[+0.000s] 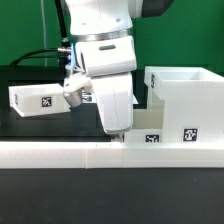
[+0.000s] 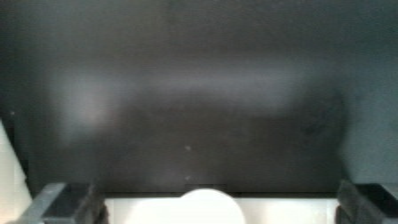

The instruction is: Assemble drawer

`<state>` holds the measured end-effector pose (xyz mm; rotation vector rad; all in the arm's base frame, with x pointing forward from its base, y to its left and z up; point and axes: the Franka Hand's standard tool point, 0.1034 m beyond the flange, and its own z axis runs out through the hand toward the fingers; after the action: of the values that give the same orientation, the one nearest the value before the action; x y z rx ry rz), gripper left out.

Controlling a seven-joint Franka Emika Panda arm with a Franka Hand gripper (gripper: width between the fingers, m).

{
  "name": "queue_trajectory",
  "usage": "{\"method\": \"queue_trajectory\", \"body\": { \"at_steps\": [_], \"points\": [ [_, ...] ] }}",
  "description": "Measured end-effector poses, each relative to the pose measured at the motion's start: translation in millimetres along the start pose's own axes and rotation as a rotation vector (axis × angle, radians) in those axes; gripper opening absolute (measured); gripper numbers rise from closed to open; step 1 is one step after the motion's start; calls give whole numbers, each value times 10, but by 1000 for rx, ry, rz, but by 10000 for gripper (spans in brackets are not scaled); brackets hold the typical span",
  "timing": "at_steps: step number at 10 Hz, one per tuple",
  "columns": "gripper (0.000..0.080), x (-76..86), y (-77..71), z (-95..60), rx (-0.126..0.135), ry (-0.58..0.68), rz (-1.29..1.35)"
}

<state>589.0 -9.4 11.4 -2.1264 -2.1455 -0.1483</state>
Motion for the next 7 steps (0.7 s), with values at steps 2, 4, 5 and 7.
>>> {"method": "queue_trajectory", "body": {
  "at_steps": [2, 4, 5, 7],
  "points": [
    [648, -2, -5, 9, 1, 1, 1],
    [648, -16, 0, 7, 1, 1, -33],
    [648, -26, -1, 10, 0, 1, -55],
    [648, 65, 7, 21, -2, 2, -84]
  ]
}}
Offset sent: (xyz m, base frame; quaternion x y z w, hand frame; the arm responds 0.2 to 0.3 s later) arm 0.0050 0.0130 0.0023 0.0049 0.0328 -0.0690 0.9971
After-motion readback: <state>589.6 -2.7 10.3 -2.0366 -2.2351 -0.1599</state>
